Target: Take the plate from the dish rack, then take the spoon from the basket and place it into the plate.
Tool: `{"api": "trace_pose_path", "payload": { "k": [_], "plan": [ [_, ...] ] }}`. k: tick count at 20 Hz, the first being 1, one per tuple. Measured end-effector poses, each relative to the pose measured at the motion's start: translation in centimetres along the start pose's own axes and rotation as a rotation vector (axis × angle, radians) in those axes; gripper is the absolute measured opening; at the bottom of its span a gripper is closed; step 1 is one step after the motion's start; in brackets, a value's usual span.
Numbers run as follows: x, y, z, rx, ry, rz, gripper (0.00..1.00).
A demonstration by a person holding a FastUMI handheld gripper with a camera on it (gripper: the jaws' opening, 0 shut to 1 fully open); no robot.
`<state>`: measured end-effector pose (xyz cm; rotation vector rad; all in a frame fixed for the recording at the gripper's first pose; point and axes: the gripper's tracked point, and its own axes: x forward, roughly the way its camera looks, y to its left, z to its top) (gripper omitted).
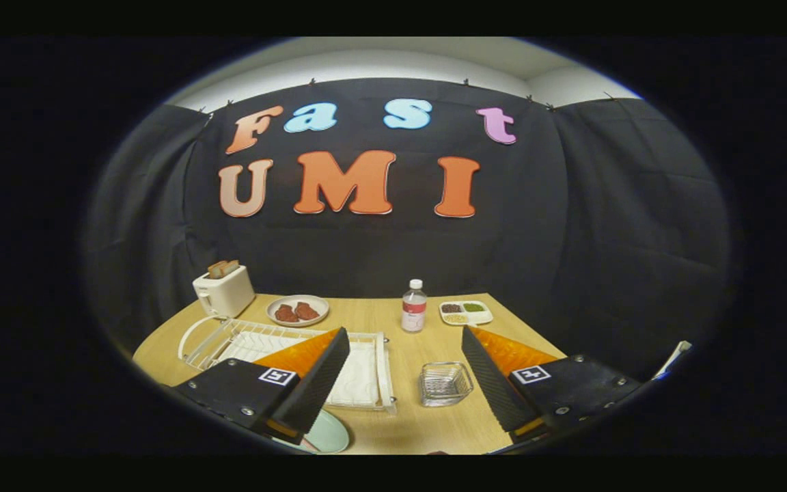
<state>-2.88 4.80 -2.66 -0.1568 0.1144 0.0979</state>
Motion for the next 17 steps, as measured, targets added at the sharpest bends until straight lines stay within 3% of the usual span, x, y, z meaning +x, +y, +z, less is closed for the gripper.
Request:
{"api": "trace_pose_path", "payload": {
  "k": [17],
  "plan": [
    [0.2, -1.7, 1.8, 0.052, -0.071, -0.129, 0.99]
  ]
}}
